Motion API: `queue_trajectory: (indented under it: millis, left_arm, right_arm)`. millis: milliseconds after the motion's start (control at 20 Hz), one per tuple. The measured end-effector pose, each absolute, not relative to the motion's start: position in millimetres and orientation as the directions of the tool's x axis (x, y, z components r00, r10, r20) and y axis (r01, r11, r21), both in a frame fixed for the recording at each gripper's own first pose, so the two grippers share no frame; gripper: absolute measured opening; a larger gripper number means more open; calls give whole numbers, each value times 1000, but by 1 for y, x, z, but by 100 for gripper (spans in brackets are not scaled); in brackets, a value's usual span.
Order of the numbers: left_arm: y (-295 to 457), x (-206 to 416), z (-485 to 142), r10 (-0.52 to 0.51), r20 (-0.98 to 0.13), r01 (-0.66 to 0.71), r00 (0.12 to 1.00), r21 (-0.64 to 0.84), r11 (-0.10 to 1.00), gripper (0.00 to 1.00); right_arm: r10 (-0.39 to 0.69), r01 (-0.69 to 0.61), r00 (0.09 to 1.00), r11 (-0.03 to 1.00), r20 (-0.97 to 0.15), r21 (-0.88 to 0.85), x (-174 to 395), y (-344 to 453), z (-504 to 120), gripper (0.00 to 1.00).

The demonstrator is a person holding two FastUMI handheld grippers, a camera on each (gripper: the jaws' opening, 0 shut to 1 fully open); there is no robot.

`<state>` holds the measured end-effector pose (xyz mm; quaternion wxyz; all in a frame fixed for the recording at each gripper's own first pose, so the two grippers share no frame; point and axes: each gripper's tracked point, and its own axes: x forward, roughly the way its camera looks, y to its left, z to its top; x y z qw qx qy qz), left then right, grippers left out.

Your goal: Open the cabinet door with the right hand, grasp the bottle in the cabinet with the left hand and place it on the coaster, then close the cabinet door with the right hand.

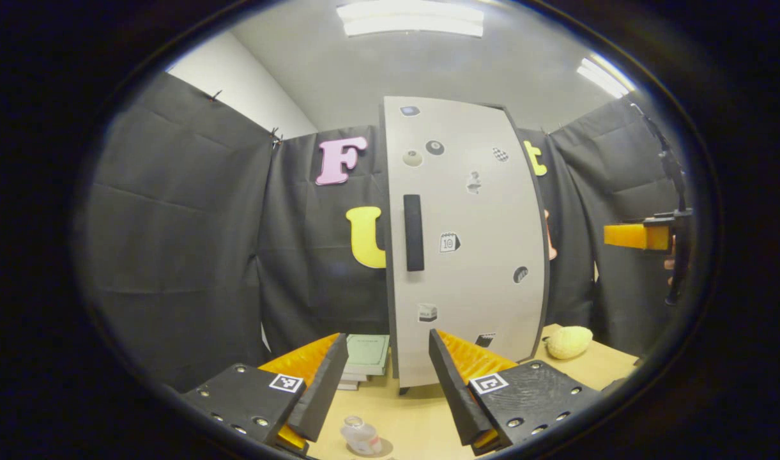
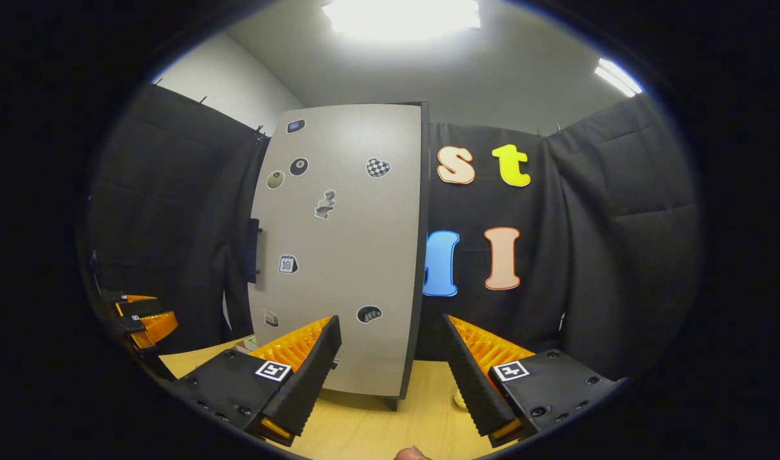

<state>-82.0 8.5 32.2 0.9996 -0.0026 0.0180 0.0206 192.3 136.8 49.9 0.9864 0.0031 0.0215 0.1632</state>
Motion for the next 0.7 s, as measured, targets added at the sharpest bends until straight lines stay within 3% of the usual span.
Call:
queue_trajectory:
  millis: [350, 450, 700]
  left_arm:
    - [-6, -97, 39, -6, -30, 6, 1000, -6, 1000, 80]
    - [-5, -99, 39, -22, -36, 22, 999, -4, 1000, 76]
    - [5, -102, 46, -33, -12, 33, 999, 5, 999, 79]
  right_arm:
    - [238, -233, 970, 969, -55, 88, 157, 93, 31, 99]
    - [208, -202, 977, 975, -55, 93, 149, 88, 32, 99]
    - [201, -198, 979, 977, -32, 77, 133, 96, 42, 97]
